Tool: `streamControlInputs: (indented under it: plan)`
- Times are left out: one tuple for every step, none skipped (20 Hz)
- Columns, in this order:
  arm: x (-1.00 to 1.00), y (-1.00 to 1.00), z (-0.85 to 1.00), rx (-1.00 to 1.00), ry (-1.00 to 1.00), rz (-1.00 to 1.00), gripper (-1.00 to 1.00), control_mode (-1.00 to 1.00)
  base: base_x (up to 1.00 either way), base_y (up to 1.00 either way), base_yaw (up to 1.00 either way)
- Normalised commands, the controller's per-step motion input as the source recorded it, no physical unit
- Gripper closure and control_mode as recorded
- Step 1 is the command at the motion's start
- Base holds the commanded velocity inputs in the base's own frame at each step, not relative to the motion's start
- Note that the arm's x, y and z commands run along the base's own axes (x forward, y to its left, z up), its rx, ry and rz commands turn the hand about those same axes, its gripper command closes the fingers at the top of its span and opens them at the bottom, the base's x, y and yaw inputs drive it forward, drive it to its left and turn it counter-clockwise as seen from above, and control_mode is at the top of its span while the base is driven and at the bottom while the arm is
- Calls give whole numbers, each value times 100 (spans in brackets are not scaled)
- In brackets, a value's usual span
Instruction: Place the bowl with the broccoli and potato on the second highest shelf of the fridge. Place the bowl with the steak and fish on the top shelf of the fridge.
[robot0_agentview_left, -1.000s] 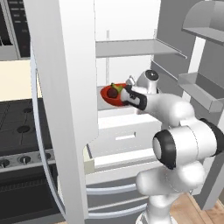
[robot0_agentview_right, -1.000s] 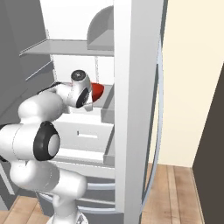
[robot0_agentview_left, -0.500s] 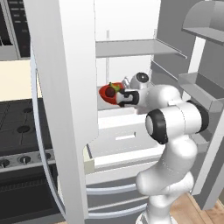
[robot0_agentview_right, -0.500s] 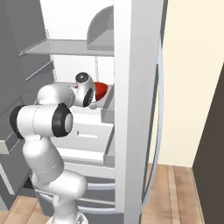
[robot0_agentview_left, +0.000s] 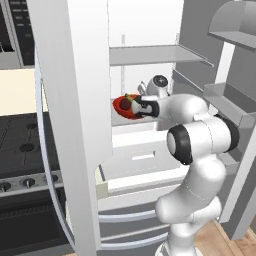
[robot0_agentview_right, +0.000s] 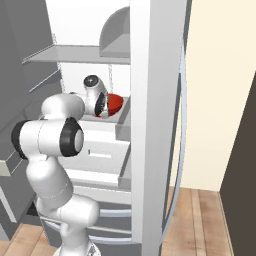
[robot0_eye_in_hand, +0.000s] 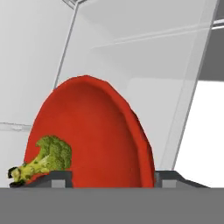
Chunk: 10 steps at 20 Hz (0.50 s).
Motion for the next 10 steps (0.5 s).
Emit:
streamControlInputs:
  plan:
    - [-49, 0, 76, 0, 0, 0, -100, -100, 0, 0, 0]
    - [-69, 0, 73, 0, 0, 0, -100, -100, 0, 0, 0]
    - [-84, 0, 69, 0, 0, 0, -100, -100, 0, 0, 0]
    - [-100, 0, 59, 0, 0, 0, -100, -100, 0, 0, 0]
    - [-100, 0, 47, 0, 0, 0, -100, -100, 0, 0, 0]
    - [-100, 0, 30, 0, 0, 0, -100, -100, 0, 0, 0]
    - [-100, 0, 26, 0, 0, 0, -100, -100, 0, 0, 0]
    - [-100, 0, 20, 0, 0, 0, -100, -100, 0, 0, 0]
    - [-100, 0, 16, 0, 0, 0, -100, -100, 0, 0, 0]
    - [-100, 0, 12, 0, 0, 0, -100, -100, 0, 0, 0]
